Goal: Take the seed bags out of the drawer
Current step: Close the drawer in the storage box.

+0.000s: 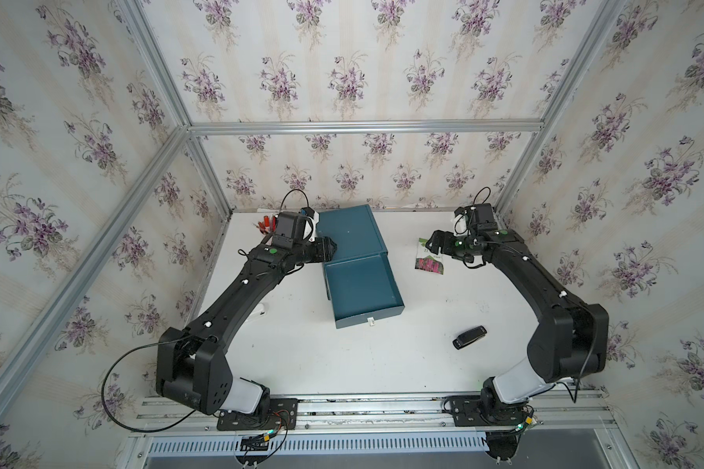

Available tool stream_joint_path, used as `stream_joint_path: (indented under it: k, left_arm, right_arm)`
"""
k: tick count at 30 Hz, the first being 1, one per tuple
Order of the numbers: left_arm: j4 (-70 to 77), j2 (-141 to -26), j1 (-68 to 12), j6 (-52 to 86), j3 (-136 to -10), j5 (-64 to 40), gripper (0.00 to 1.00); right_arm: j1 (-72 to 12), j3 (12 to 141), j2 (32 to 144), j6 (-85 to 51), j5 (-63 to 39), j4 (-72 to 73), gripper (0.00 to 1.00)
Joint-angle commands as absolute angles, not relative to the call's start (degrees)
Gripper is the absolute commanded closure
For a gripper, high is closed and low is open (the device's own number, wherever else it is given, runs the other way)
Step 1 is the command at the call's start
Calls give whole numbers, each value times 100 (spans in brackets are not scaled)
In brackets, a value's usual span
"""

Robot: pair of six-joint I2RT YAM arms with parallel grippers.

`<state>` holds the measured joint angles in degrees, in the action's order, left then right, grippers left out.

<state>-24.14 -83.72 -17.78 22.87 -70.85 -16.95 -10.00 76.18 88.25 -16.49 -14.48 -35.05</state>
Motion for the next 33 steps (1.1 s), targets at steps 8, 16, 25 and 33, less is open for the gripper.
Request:
stream_joint_path:
  k: [8, 16, 25, 33]
  left_arm:
    - [-3343, -8433, -1782, 2101, -7005, -1516, 38]
    - [-3344, -8459, -1784, 2074, -7014, -1553, 38]
    - [-3383, -8455, -1783, 2030, -7057, -1542, 38]
    - [-3384, -8464, -1780, 2054, -7035, -1563, 38]
  right_arm:
    - [-1986, 7651, 7680, -2233, -1572, -4429, 4]
    - [-3006, 7547, 7083, -2818, -1397, -4613, 5]
    - [-4467, 7559, 6777, -3643, -1008, -4683, 6]
    - [-5540, 7374, 6838, -4146, -570, -4622, 8]
